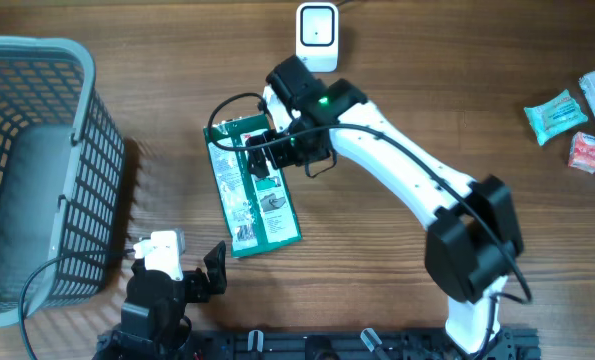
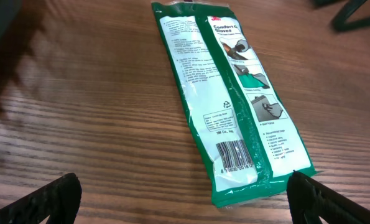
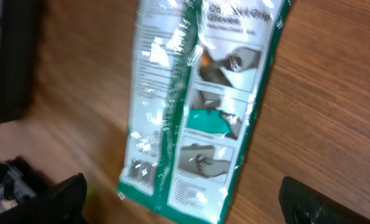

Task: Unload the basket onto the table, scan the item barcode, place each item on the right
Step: 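Reach the right gripper to the green 3M pouch and grasp it, then lift the green pouch with the right gripper toward the scanner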

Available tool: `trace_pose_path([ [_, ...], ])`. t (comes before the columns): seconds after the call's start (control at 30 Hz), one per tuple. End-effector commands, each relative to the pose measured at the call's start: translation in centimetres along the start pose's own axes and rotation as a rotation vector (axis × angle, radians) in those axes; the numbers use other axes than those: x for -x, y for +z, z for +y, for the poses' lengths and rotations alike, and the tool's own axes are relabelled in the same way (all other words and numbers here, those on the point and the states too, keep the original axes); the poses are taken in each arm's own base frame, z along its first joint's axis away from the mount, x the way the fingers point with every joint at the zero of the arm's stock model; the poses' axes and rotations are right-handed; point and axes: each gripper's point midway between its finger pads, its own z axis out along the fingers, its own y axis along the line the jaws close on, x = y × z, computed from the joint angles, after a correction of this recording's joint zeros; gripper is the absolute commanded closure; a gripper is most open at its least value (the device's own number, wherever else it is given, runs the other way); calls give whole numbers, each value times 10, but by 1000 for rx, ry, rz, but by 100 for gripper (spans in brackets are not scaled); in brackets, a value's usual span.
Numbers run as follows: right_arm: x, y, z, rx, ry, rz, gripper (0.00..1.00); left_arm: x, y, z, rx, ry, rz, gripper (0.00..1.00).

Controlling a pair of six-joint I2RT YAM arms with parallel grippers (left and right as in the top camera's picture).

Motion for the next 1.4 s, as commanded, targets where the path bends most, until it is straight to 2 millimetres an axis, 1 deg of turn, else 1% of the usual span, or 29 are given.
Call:
trace_pose_path([
  [0.0,-5,55,-29,-103,88,45,0,1,-1,-1,-7,-7,-9,0],
  [0.07,-4,71,-33,-159,60,29,0,1,-1,-1,-7,-7,-9,0],
  [0.1,-5,78,-40,-218,47,24,0,1,-1,-1,-7,-7,-9,0],
  [0.13,-9,84,-40,-234,39,34,0,1,-1,-1,-7,-7,-9,0],
  [0.2,-20,101,-33,-234,41,69,0,1,-1,-1,-7,-7,-9,0],
  [0.23,-23,110,-26,-228,20,71,0,1,-1,-1,-7,-7,-9,0],
  [0.37,-25,117,2,-217,0,44,0,1,-1,-1,-7,-7,-9,0],
  [0.43,-26,122,-5,-280,21,25,0,1,-1,-1,-7,-7,-9,0],
  [0.5,-34,140,-21,-328,58,49,0,2,-1,-1,-8,-7,-9,0],
  [0.53,-40,151,-30,-343,79,75,0,1,-1,-1,-7,-7,-9,0],
  [0.57,-51,165,-38,-352,88,117,0,1,-1,-1,-7,-7,-9,0],
  [0.63,-75,189,-48,-340,111,212,2,1,-1,-1,-7,-7,-9,0],
  [0.67,-93,204,-48,-295,128,287,21,1,-1,-1,-7,-7,-9,0],
  [0.7,-106,214,-44,-235,141,348,56,1,-1,-1,-7,-7,-9,0],
  [0.77,-121,225,-42,-157,184,423,95,1,-1,-1,-7,-7,-9,0],
  [0.8,-123,226,-45,-149,205,436,95,1,-1,-1,-8,-7,-9,0],
  [0.87,-118,221,-53,-153,249,433,96,1,-1,-1,-7,-7,-9,0],
  [0.9,-114,214,-52,-136,260,436,96,2,-1,-1,-8,-7,-9,0],
  [0.97,-94,185,-48,-96,287,424,96,1,-1,-1,-7,-7,-9,0],
  [1.0,-84,163,-45,-76,299,413,96,1,-1,-1,-7,-7,-9,0],
  [1.03,-70,131,-40,-29,301,392,96,2,-1,-1,-8,-7,-9,0],
  [1.07,-62,109,-38,-6,313,376,96,1,-1,-1,-7,-7,-9,0],
  [1.1,-54,82,-35,28,324,354,96,1,-1,-1,-7,-7,-9,0],
  [1.13,-43,53,-30,90,293,314,96,1,-1,-1,-7,-7,-9,0],
  [1.17,-35,28,-22,152,267,277,96,1,-1,-1,-7,-7,-9,0],
  [1.2,-25,1,-19,187,270,224,96,1,-1,-1,-7,-7,-9,0],
  [1.23,-20,-14,-20,195,270,188,96,1,-1,-1,-7,-7,-9,0],
  [1.27,-13,-35,-25,180,270,133,96,1,-1,-1,-7,-7,-9,0],
  [1.37,5,-77,-66,-73,385,-65,96,1,-1,-1,-7,-7,-9,0],
])
